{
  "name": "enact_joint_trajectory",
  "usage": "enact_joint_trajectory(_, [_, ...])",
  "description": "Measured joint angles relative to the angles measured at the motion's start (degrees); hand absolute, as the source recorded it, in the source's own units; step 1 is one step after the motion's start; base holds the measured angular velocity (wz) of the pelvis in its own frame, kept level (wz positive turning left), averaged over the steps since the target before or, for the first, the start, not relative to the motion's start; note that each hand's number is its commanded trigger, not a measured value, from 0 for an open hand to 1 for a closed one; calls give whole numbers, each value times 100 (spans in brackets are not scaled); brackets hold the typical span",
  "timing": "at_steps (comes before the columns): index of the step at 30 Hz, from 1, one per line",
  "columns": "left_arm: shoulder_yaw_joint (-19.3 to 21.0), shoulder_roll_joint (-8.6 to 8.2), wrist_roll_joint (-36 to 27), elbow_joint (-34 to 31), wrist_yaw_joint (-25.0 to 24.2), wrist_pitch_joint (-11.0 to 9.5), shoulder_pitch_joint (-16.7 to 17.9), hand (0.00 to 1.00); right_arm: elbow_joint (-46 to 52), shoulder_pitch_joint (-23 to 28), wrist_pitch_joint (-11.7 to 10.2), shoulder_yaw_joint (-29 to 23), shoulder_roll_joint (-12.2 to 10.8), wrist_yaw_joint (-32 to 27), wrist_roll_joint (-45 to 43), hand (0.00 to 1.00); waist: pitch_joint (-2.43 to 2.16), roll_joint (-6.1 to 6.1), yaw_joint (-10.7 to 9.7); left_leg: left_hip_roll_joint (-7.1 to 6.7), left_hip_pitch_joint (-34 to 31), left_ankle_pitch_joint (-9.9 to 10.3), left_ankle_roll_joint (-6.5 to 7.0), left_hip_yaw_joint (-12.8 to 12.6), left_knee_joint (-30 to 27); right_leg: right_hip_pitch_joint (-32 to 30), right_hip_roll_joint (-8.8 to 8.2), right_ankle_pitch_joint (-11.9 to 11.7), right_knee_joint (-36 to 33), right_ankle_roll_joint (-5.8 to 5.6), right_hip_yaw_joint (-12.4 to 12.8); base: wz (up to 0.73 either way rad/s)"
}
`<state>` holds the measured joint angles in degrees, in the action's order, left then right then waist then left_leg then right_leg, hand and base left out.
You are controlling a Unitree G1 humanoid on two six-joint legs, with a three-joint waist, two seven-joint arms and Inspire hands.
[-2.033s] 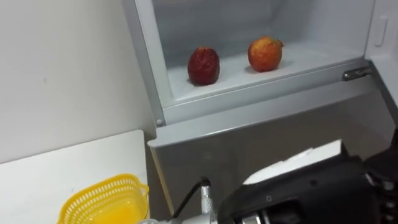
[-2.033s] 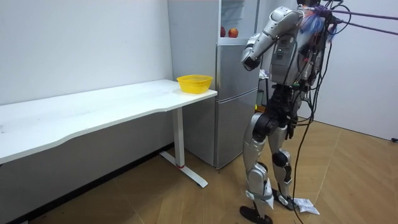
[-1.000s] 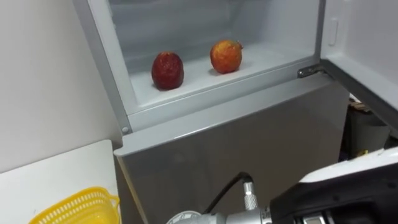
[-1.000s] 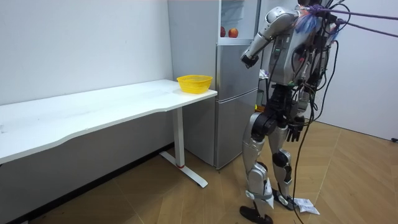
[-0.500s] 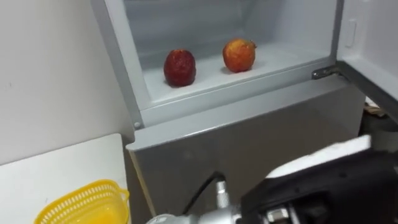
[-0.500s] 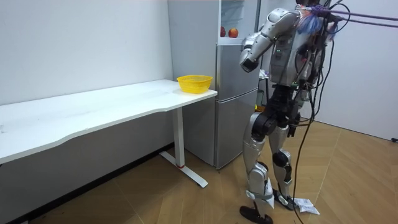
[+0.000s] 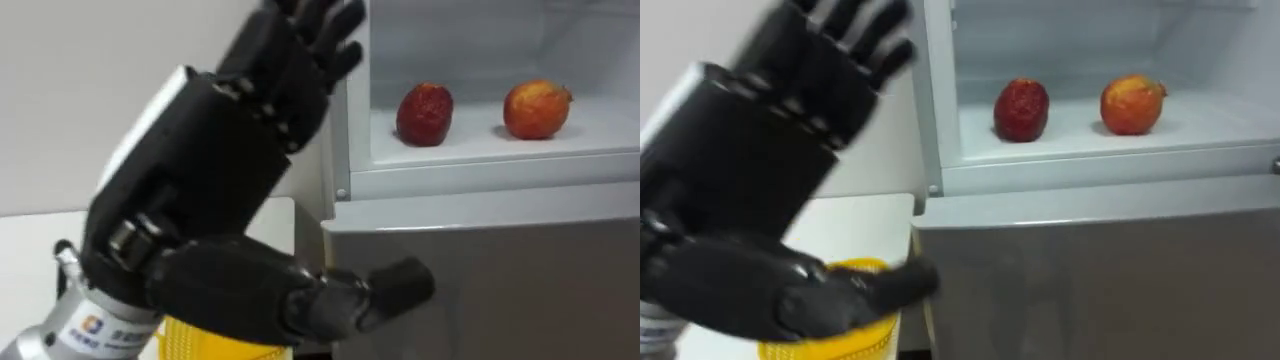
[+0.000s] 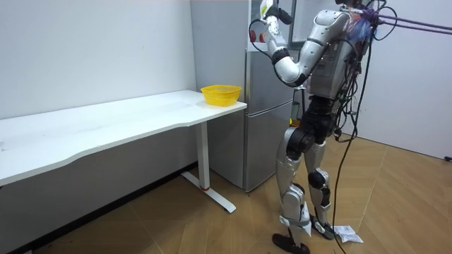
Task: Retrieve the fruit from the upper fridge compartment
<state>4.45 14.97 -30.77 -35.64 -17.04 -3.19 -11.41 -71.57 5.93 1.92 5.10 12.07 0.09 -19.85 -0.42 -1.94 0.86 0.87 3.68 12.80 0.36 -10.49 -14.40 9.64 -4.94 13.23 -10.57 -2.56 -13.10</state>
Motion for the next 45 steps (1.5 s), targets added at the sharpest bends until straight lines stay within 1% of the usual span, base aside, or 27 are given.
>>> enact_joint_trajectory(2, [434, 0, 114, -73, 264, -7, 224, 0, -3, 106, 0, -207, -30, 1, -61, 0, 2, -104, 36, -15, -1, -3, -3, 85, -3, 17, -2, 1, -4, 0, -32, 7])
enact_joint_trajectory(3, [550, 0, 182, -90, 332, -16, 263, 0, -3, 145, -1, -246, -41, 0, -76, 0, 4, -115, 36, -23, 0, -4, -5, 136, -3, 30, -2, 2, -4, 1, -53, 14])
enact_joint_trajectory(5, [969, -2, 539, -89, 611, -182, 284, 0, 4, 278, -3, -315, -73, 5, -79, 0, 7, -125, 146, -30, -10, -21, -14, 188, 17, 35, 3, 12, -2, 10, -94, 9])
enact_joint_trajectory(7, [1292, -3, 681, -83, 892, -326, 374, 0, 45, 351, -9, -435, -69, -9, -82, 0, 3, -131, 236, -39, 5, -42, -14, 187, 73, 39, -5, 17, 1, 19, -106, 0])
enact_joint_trajectory(8, [1496, -4, 785, -83, 1143, -447, 514, 0, 45, 371, -10, -486, -66, -30, -76, 0, 4, -128, 270, -49, 16, -56, -12, 204, 85, 44, -8, 18, 2, 20, -112, 0])
enact_joint_trajectory(9, [1590, -4, 809, -81, 1284, -492, 600, 0, 44, 376, -12, -522, -66, -41, -61, 0, 5, -126, 281, -54, 16, -62, -11, 232, 78, 45, -8, 18, 2, 20, -117, 5])
enact_joint_trajectory(11, [1929, -9, 926, -55, 1872, -576, 1009, 0, 11, 380, -96, -574, -63, -126, -31, 0, 15, -108, 353, -74, 30, -86, -7, 282, 76, 68, -13, 17, 1, 20, -131, 6])
enact_joint_trajectory(12, [2011, -20, 985, -30, 1998, -587, 1115, 0, 11, 391, -120, -603, -63, -131, -22, 0, 19, -106, 387, -74, 46, -86, -7, 281, 76, 86, -13, 17, 6, 20, -130, 5])
enact_joint_trajectory(14, [2294, -57, 1203, 73, 2531, -639, 1603, 0, 14, 446, -201, -677, -65, -149, -1, 0, 40, -72, 416, -93, 112, -84, -8, 321, 83, 236, -11, 19, 101, 16, -186, 11])
enact_joint_trajectory(15, [2356, -62, 1270, 136, 2677, -665, 1713, 0, 11, 447, -204, -705, -66, -150, 0, 0, 41, -67, 418, -97, 110, -84, -8, 341, 80, 243, -12, 24, 98, 12, -203, 18])
enact_joint_trajectory(19, [2624, -107, 1578, 790, 3635, -694, 2274, 0, 64, 443, -187, -754, -67, -200, 1, 0, 46, -44, 481, -123, 70, -85, -10, 454, 83, 229, -17, 44, 100, 11, -285, 12])
enact_joint_trajectory(21, [2725, -195, 1578, 1098, 4010, -694, 2444, 0, 81, 452, -183, -753, -87, -197, -4, 0, 56, -51, 486, -133, 47, -85, -10, 496, 90, 223, -19, 55, 103, 10, -306, 8])
enact_joint_trajectory(22, [2766, -289, 1578, 1267, 4262, -698, 2553, 0, 106, 477, -177, -753, -94, -194, -2, 0, 55, -35, 489, -145, 26, -85, -10, 525, 103, 220, -21, 59, 104, 6, -319, 9])
enact_joint_trajectory(23, [2766, -333, 1576, 1517, 4463, -704, 2616, 0, 111, 494, -173, -753, -91, -194, 20, 0, 49, -19, 498, -154, 8, -85, -9, 557, 101, 211, -23, 60, 105, 5, -333, 9])
enact_joint_trajectory(25, [2752, -338, 1437, 1995, 4746, -703, 2624, 0, 111, 472, -155, -749, -88, -194, 45, 0, 48, -13, 535, -161, -1, -86, -9, 600, 79, 208, -25, 58, 102, 6, -376, 8])
enact_joint_trajectory(27, [2697, -361, 1277, 2525, 4957, -737, 2673, 0, 117, 476, -149, -751, -84, -195, 79, 0, 26, 34, 555, -161, 3, -87, -11, 601, 84, 205, -29, 58, 90, 5, -390, 2])
enact_joint_trajectory(28, [2656, -402, 1186, 2911, 5060, -736, 2750, 0, 173, 468, -121, -751, -84, -195, 135, 0, 32, -1, 564, -162, -4, -87, -11, 599, 89, 192, -31, 58, 91, 5, -388, 0])
enact_joint_trajectory(29, [2574, -484, 1105, 3348, 5152, -745, 2802, 0, 201, 470, -104, -751, -87, -191, 139, 0, 15, 29, 554, -167, -3, -86, -10, 612, 92, 193, -35, 58, 91, 5, -396, 0])
enact_joint_trajectory(30, [2515, -526, 1087, 3618, 5192, -748, 2813, 0, 203, 471, -94, -751, -89, -181, 134, 0, 16, 24, 557, -170, 0, -86, -10, 617, 95, 199, -38, 58, 90, 5, -407, 5])
enact_joint_trajectory(31, [2347, -574, 978, 4172, 5257, -745, 2846, 0, 239, 486, -50, -753, -99, -140, 93, 0, 14, 27, 539, -173, 4, -86, -10, 613, 95, 212, -42, 58, 88, 5, -422, 0])
enact_joint_trajectory(32, [2165, -623, 909, 4702, 5255, -743, 2909, 0, 248, 481, -41, -751, -110, -86, 81, 0, 13, 40, 552, -173, 4, -85, -10, 615, 96, 213, -43, 58, 88, 4, -423, 0])
enact_joint_trajectory(33, [2057, -650, 882, 4967, 5249, -741, 2939, 0, 256, 477, -21, -751, -114, -64, 82, 0, 20, 30, 557, -171, 5, -85, -10, 615, 96, 213, -42, 58, 89, 4, -421, 0])
enact_joint_trajectory(35, [1689, -796, 877, 5987, 5193, -696, 3020, 0, 302, 474, 56, -750, -132, -46, 121, 0, 20, 46, 554, -171, 20, -84, -10, 628, 106, 224, -41, 58, 90, 4, -418, 0])
enact_joint_trajectory(38, [1341, -845, 782, 7007, 5110, -600, 3018, 0, 298, 449, 61, -748, -140, -55, 206, 0, 13, 113, 556, -158, 2, -82, -14, 653, 87, 240, -25, 56, 89, 8, -417, 1])
enact_joint_trajectory(40, [1332, -920, 722, 7364, 5079, -585, 3017, 0, 292, 444, 66, -754, -133, -69, 204, 0, 17, 156, 547, -156, -4, -80, -15, 648, 106, 239, -21, 53, 87, 12, -404, 0])
enact_joint_trajectory(42, [1336, -934, 730, 7720, 5007, -579, 3023, 0, 274, 446, 70, -761, -131, -72, 156, 0, 31, 187, 548, -156, -2, -79, -13, 646, 101, 245, -22, 52, 84, 14, -399, 0])
enact_joint_trajectory(45, [1330, -928, 1022, 8341, 4755, -513, 3008, 0, 260, 471, 159, -760, -138, 7, 137, 0, 38, 174, 502, -162, 20, -77, -7, 644, 81, 288, -32, 49, 84, 14, -412, 0])
